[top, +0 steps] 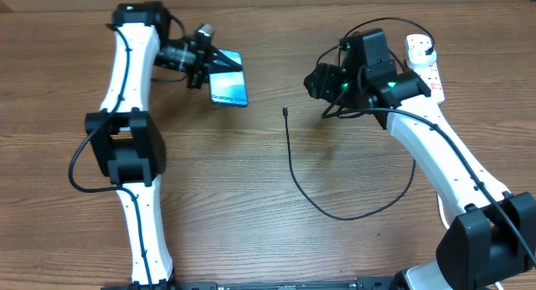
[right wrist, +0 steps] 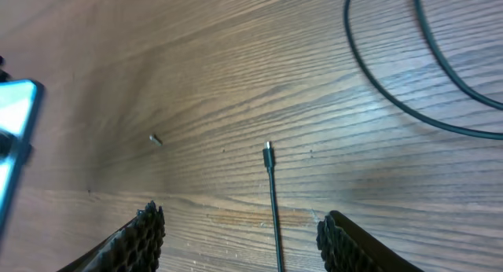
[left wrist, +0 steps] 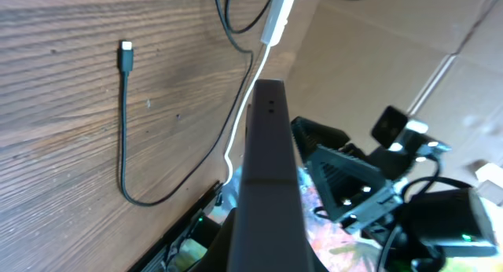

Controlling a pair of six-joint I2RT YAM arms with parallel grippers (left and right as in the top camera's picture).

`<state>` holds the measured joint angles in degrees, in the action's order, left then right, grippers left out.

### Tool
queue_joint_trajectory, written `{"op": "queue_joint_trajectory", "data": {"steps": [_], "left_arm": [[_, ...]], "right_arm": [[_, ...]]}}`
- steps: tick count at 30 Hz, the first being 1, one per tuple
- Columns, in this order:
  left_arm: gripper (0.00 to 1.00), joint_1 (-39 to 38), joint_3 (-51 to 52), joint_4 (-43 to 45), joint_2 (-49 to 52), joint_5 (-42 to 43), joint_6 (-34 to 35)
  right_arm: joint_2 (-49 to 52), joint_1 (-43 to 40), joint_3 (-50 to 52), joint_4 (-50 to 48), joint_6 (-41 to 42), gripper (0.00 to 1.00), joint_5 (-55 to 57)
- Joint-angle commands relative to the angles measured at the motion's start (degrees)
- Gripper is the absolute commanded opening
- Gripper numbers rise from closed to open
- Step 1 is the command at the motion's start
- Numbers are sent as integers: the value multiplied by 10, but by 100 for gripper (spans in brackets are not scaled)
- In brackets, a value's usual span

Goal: Plug charger to phone and switch on socket

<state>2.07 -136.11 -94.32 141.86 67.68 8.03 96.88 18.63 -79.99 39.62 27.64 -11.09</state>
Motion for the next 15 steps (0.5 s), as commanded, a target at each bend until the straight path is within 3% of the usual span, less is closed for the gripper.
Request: {"op": "queue_joint_trajectory", "data": {"steps": [1,7,15], "left_arm": [[4,37,-10,-19,-52,37,-57],[4,71,-10,-25,-133,3,-61],[4,82,-10,-25,-238,-104,21]], "right_arm": [[14,18,-17,-2,-25,63,16],[58,32,-63,18,-35,58,17],[158,35,-219,135,-71,58,32]]}}
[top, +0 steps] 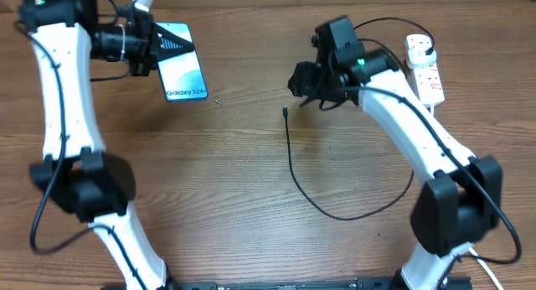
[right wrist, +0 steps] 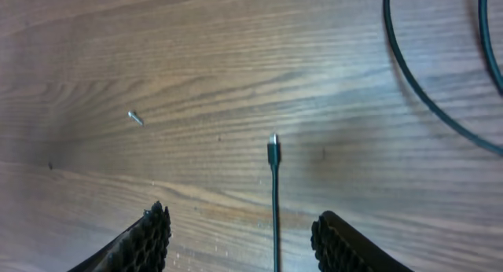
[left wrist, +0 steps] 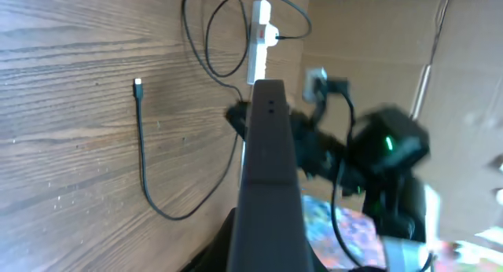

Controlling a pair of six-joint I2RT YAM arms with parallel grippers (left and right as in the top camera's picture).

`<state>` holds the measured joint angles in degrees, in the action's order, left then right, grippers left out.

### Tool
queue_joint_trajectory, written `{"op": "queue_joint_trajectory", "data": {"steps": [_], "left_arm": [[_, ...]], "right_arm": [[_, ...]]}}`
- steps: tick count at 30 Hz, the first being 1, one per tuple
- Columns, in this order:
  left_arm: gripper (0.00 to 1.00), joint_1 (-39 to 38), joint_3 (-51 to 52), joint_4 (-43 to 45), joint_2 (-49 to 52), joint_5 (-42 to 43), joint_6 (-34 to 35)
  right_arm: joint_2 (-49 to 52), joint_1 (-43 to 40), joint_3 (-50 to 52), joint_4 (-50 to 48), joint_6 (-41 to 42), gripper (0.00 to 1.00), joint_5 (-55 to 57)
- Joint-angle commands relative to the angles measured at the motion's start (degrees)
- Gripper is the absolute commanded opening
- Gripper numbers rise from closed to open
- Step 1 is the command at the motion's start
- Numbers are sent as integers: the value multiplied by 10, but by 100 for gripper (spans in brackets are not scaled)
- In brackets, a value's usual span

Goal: Plug charger to phone and switch on socket

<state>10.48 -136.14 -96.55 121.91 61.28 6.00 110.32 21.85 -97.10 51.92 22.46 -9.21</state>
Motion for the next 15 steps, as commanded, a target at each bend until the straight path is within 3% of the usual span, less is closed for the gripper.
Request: {"op": "queue_joint_trajectory", "data": {"steps": [1,7,15], "left_arm": [[4,-3,-10,-3,-42,-54,50],[4,-12,9,-2,-31,-71,74],[4,-18,103,30,2,36,66]], "right_arm": [[32,3,-59,20,-20,57,13],[62,3,-65,38,-20,57,13],[74,3,-64,42,-23,57,17]]}}
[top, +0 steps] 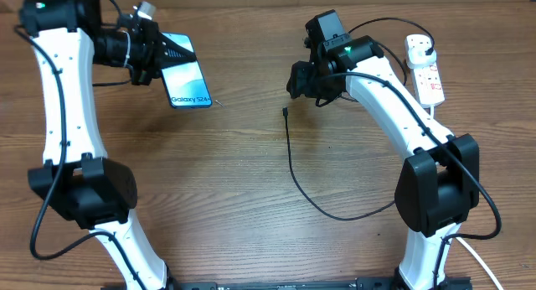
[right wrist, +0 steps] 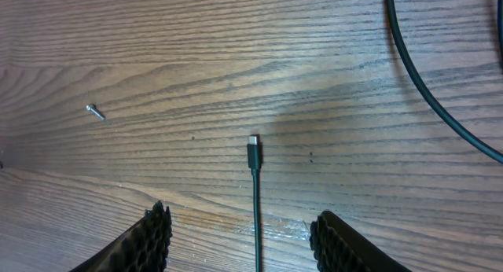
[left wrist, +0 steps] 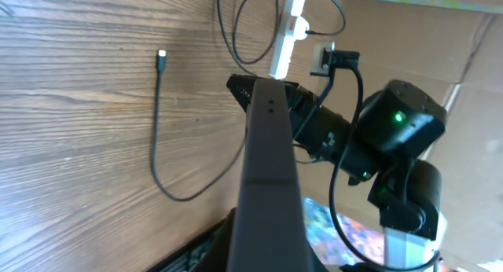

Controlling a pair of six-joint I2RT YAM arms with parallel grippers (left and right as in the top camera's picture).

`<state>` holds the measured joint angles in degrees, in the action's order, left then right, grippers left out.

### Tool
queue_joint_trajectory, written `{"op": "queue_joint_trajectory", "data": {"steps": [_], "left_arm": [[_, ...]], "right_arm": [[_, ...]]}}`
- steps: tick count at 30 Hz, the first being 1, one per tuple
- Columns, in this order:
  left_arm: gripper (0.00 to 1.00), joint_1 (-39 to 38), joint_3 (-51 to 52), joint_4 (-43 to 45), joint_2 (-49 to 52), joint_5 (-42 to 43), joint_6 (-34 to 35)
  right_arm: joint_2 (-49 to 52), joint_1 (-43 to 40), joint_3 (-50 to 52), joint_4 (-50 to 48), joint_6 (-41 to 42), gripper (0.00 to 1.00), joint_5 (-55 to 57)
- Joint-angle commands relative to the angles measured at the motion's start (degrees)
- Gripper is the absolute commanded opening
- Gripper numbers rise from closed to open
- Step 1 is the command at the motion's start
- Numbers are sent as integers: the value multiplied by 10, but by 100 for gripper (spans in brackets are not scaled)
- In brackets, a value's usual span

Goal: Plug charger to phone and switch on socket

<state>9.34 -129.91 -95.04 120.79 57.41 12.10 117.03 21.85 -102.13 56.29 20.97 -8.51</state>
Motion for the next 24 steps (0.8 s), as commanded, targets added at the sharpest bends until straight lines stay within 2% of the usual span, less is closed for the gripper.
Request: {"op": "queue_joint_trajectory", "data": {"steps": [1,9,15,24], "left_arm": [[4,-6,57,23,14,88,5],[4,-7,215,114,16,213,43],[5,-9,259,121,16,214,42],[4,-9,259,112,16,199,43]], "right_arm": [[8,3,-13,-2,-14,57,10],[13,4,-7,-5,-18,57,10],[27,5,-7,-11,-20,44,10],[47,14,-7,-24,-34,39,10]]}}
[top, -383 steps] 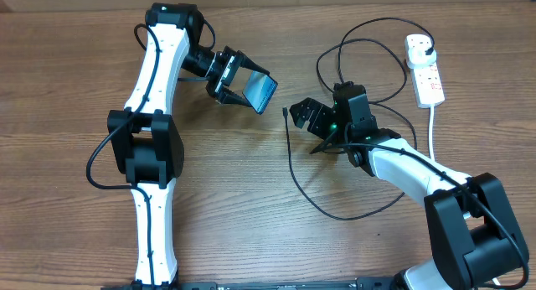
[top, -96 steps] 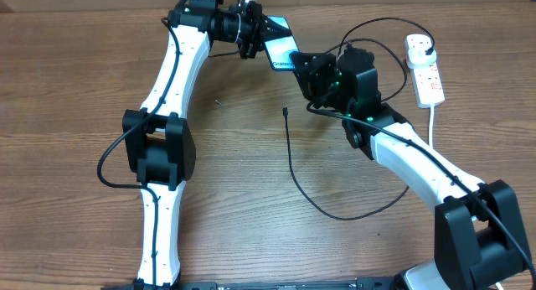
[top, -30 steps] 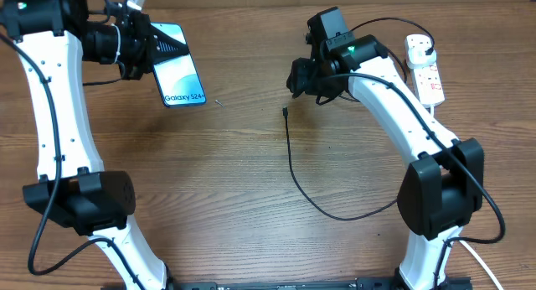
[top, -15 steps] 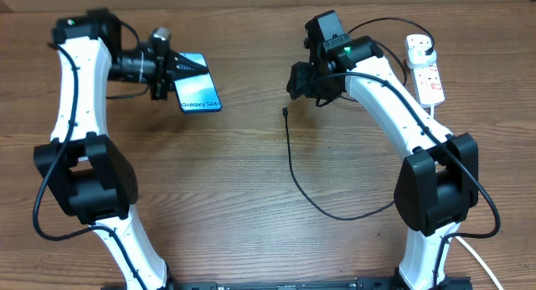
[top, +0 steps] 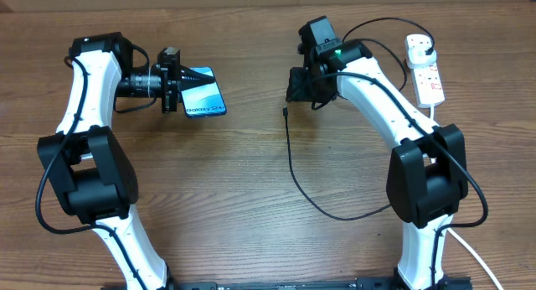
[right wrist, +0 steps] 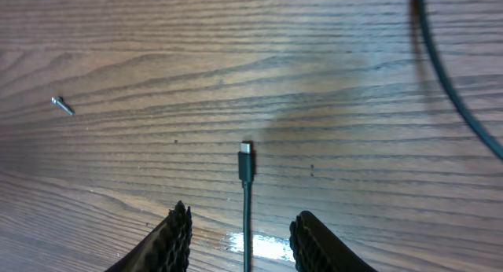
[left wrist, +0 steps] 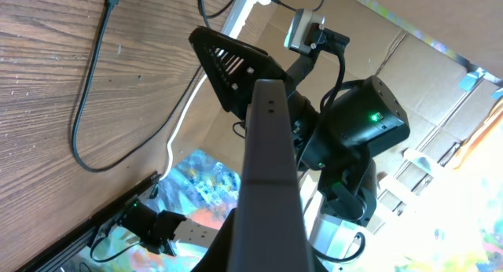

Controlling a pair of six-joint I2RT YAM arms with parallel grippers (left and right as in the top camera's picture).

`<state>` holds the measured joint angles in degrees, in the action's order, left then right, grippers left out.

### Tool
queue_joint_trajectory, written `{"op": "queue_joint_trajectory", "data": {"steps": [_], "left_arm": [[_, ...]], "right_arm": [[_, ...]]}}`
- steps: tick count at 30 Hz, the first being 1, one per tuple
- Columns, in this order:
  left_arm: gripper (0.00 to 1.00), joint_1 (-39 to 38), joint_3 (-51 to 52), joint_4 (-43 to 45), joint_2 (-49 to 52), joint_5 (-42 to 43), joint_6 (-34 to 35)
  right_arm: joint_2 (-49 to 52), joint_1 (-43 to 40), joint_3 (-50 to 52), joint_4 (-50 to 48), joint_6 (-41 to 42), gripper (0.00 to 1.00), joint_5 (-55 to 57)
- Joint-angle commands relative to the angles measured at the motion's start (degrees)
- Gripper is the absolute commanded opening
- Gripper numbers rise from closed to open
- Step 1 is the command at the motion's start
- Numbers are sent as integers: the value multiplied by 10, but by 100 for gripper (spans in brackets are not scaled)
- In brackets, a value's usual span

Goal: Plug charger to phone and switch on socket

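My left gripper (top: 174,91) is shut on the blue-screened phone (top: 204,99), held at the table's left with its free end pointing right. In the left wrist view the phone (left wrist: 267,170) shows edge-on as a dark bar. The black charger cable (top: 295,177) lies on the wood, its plug tip (top: 286,112) pointing to the far side. My right gripper (top: 303,89) hangs open just over that tip. In the right wrist view the plug (right wrist: 246,157) lies ahead of the gripper (right wrist: 245,242), and the cable runs back between the fingers (right wrist: 174,237) untouched. The white socket strip (top: 424,72) sits far right.
A small screw (right wrist: 62,105) lies on the wood left of the plug. The cable loops wide (top: 368,208) toward the front right and back up to the strip. A charger (top: 419,45) is plugged into the strip's far end. Cardboard walls border the table's back.
The left gripper has brought the phone down and right, nearer the plug. The right gripper's fingers stand closer together on either side of the cable, and the plug lies nearer to them.
The left gripper held the phone left of centre, then at the far left back corner, then step by step back toward the plug. The right gripper stayed open, first to the right of the plug tip, then over it with the cable between its fingers.
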<state>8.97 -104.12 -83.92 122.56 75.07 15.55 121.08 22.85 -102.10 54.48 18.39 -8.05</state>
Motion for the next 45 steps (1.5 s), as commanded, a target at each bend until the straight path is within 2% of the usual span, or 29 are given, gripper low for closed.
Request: {"op": "queue_joint_trajectory", "data": {"steps": [1,6,9,22,29,37,45], "left_arm": [[4,-5,1,3,-2,22,12],[4,-5,1,5,-2,-23,54],[4,-5,1,9,-2,-34,55],[4,-8,1,44,-2,-35,55],[4,-8,1,52,-2,-37,55],[4,-8,1,54,-2,-37,55],[4,-8,1,54,-2,-37,55]], "right_arm": [[9,5,-7,-7,-9,38,5],[35,5,-7,-7,-14,37,5],[49,5,-7,-7,-22,36,5],[96,38,-7,-37,-92,35,16],[112,48,-7,-39,-95,33,62],[113,48,-7,-44,-95,33,65],[118,48,-4,-47,-95,25,57]]}}
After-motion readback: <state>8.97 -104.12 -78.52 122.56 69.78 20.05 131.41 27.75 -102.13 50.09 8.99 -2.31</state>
